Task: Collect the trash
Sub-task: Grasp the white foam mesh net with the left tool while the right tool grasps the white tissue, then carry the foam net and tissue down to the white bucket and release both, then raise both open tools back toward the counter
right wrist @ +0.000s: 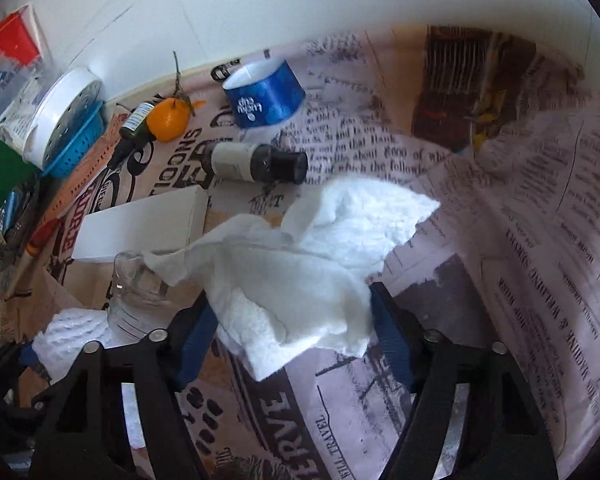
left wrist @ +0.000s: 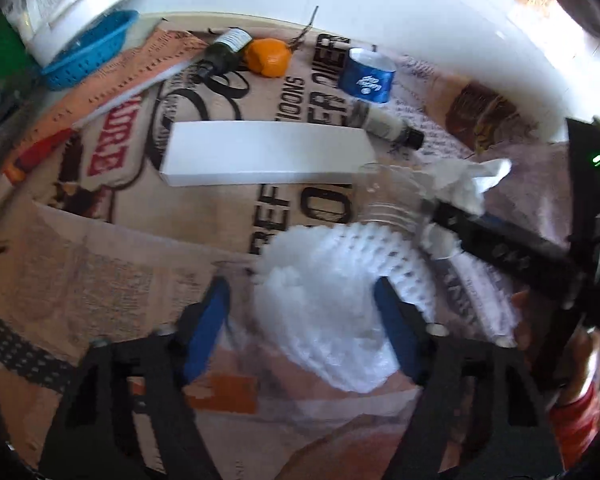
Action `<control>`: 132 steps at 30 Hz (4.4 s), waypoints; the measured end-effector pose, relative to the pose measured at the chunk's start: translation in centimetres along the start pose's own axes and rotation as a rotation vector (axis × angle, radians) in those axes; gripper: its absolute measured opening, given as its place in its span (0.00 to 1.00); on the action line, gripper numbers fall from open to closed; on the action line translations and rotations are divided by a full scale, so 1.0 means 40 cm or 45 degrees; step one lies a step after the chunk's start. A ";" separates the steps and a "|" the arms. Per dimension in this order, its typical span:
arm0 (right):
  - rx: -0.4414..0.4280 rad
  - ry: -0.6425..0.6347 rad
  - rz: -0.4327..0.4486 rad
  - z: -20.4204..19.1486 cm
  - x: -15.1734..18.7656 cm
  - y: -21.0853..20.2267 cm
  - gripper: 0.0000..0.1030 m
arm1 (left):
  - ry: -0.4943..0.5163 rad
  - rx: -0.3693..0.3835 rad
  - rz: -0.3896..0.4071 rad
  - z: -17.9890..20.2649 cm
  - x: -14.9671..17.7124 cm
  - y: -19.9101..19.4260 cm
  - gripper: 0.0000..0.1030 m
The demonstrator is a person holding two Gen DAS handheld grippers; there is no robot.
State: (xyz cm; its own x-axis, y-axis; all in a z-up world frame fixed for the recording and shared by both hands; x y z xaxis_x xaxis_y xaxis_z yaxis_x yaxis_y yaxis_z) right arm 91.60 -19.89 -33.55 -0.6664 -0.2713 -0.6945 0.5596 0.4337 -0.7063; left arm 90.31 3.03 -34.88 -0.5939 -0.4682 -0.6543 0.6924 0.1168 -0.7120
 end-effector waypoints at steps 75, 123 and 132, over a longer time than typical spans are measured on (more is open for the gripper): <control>0.071 0.159 -0.128 -0.628 0.939 -0.331 0.15 | 0.117 -0.083 -0.190 -0.727 0.923 -0.434 0.41; -0.064 0.191 -0.468 -0.643 1.433 0.202 0.48 | 0.090 -0.241 -0.407 -1.049 1.369 -0.009 0.64; -0.031 0.169 -0.373 -0.622 1.225 -0.052 0.48 | 0.112 -0.155 -0.352 -0.863 1.175 -0.231 0.64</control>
State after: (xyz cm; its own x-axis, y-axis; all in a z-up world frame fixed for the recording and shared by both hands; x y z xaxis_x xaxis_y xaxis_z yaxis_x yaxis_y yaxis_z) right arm 45.53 -12.73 -62.72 -0.8568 -0.2741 -0.4368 0.3233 0.3745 -0.8690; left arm 41.87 10.17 -67.85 -0.7896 -0.4198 -0.4475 0.4487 0.1024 -0.8878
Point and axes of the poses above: each gripper's, at about its wrist camera, not at the fingertips, and y roughly the way its jaws point, z to its right, x to its underside, the point moved 6 cm from there along y, roughly the way its jaws point, and after that the axes turned 15 degrees about z, right-handed, at the moved point
